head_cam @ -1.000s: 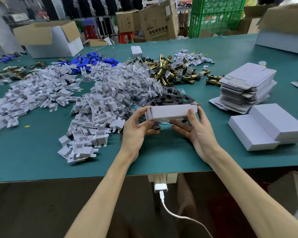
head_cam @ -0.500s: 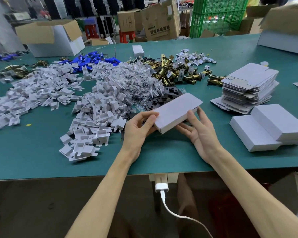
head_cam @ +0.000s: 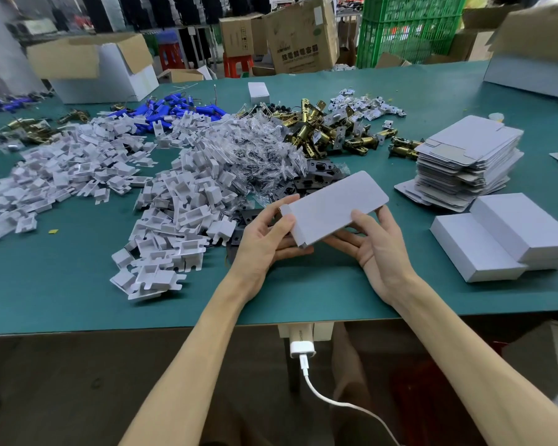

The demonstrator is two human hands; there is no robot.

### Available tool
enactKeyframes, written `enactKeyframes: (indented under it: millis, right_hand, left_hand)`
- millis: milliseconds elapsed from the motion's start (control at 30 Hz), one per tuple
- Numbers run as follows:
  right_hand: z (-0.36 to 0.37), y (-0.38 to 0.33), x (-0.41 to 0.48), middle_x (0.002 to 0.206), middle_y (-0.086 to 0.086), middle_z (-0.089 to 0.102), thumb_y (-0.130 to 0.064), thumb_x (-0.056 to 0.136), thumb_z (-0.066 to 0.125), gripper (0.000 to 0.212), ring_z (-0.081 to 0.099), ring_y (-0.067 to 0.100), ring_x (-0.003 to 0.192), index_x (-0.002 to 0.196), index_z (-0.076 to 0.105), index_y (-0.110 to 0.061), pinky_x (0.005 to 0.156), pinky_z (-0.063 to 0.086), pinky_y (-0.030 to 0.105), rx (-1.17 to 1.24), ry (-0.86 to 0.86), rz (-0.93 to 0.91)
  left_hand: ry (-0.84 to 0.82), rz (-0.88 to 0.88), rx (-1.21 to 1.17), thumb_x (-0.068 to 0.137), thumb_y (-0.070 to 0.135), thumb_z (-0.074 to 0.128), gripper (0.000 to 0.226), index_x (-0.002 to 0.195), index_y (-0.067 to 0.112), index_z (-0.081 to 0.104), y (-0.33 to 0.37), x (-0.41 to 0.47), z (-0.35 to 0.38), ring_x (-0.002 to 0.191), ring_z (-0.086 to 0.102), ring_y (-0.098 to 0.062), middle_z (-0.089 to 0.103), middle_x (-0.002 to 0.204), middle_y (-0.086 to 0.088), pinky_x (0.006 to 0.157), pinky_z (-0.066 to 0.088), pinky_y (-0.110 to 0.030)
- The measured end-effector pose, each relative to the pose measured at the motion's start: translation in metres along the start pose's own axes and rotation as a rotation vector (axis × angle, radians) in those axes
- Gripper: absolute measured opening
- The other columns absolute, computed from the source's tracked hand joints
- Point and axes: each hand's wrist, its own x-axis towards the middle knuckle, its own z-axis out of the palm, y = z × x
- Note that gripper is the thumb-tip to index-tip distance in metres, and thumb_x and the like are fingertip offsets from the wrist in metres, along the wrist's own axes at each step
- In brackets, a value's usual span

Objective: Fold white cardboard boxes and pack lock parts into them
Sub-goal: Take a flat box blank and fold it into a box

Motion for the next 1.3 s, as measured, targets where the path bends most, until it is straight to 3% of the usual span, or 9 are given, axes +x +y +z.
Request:
enactKeyframes:
  millis: [300,500,667,833,900,967,1067,1167,1300]
  right_hand:
    - [0.0017,0.0001,-0.0013,0.12,0.011,0.072,-0.015,0.102,0.059,0.028,0.072,0.033,0.102,0.13,0.059,-0.014,0.083,0.061,0.04,-0.017,0.045,-0.005]
    - [0.0006,0.0016,-0.0005,0.116,0.015,0.074,-0.013,0.101,0.06,0.015,0.073,0.03,0.1,0.114,0.068,-0.009,0.082,0.061,0.038,-0.028,0.084,0.02]
    - [-0.0011,0.0027,0.0006,0.113,0.016,0.075,-0.011,0.1,0.061,0.013,0.073,0.03,0.099,0.109,0.07,-0.006,0.084,0.061,0.043,-0.004,0.076,0.031]
    - [-0.0027,0.004,0.0006,0.116,0.016,0.074,-0.01,0.1,0.062,0.016,0.073,0.031,0.105,0.111,0.07,-0.004,0.088,0.061,0.043,-0.025,0.052,0.018]
    - [-0.0027,0.0052,0.0005,0.116,0.018,0.074,-0.009,0.098,0.064,0.018,0.072,0.032,0.106,0.113,0.071,-0.001,0.091,0.06,0.042,-0.038,0.035,0.02]
    - [-0.0026,0.0059,0.0003,0.116,0.019,0.074,-0.009,0.095,0.067,0.019,0.072,0.032,0.107,0.111,0.072,0.0,0.093,0.059,0.041,-0.057,0.014,0.023]
    - [-0.0017,0.0062,-0.0006,0.116,0.016,0.075,-0.012,0.092,0.071,0.017,0.072,0.029,0.107,0.106,0.076,-0.004,0.092,0.06,0.039,-0.11,-0.024,0.011]
    - [-0.0012,0.0067,-0.0013,0.115,0.015,0.075,-0.017,0.087,0.075,0.018,0.073,0.026,0.104,0.102,0.079,-0.008,0.087,0.06,0.034,-0.125,-0.05,-0.007]
    - [-0.0028,0.0072,0.0003,0.115,0.015,0.075,-0.02,0.085,0.077,0.021,0.073,0.025,0.104,0.102,0.08,-0.009,0.085,0.059,0.032,-0.111,-0.052,-0.016]
  left_hand:
    - [0.036,0.013,0.019,0.109,0.015,0.051,0.042,0.15,0.022,0.052,-0.0039,0.0013,-0.003,0.109,0.072,-0.024,0.07,0.134,0.003,0.079,0.065,-0.044]
    - [0.096,0.014,0.008,0.111,0.017,0.047,0.048,0.158,0.012,0.04,-0.0058,0.0039,-0.0018,0.105,0.07,-0.01,0.065,0.123,0.039,0.073,0.065,-0.041]
    - [0.144,-0.004,-0.033,0.111,0.018,0.046,0.033,0.143,0.025,0.053,-0.004,0.0047,0.0005,0.106,0.068,-0.015,0.052,0.155,-0.004,0.073,0.064,-0.042]
    - [0.171,-0.011,-0.004,0.111,0.02,0.047,0.039,0.149,0.011,0.052,-0.0046,0.0056,-0.0003,0.112,0.067,-0.014,0.056,0.148,0.013,0.075,0.063,-0.038]
    - [0.183,-0.007,0.019,0.111,0.022,0.047,0.042,0.151,0.009,0.05,-0.005,0.0059,-0.002,0.108,0.067,-0.014,0.063,0.143,0.002,0.072,0.062,-0.033]
    - [0.198,0.011,0.038,0.112,0.023,0.044,0.037,0.144,0.009,0.057,-0.005,0.0052,-0.0034,0.103,0.069,-0.018,0.07,0.13,-0.008,0.071,0.061,-0.031]
    - [0.218,0.04,0.073,0.114,0.026,0.039,0.034,0.124,0.01,0.068,-0.006,0.0042,-0.0044,0.091,0.072,-0.019,0.077,0.107,-0.005,0.083,0.061,-0.04]
    - [0.211,0.034,0.055,0.115,0.028,0.035,0.038,0.124,0.009,0.067,-0.0063,0.0038,-0.0027,0.101,0.072,-0.023,0.077,0.114,-0.009,0.1,0.056,-0.052]
    - [0.178,0.017,0.007,0.114,0.016,0.035,0.034,0.132,0.005,0.062,-0.0046,0.0047,-0.0053,0.115,0.068,-0.024,0.074,0.123,-0.01,0.106,0.053,-0.053]
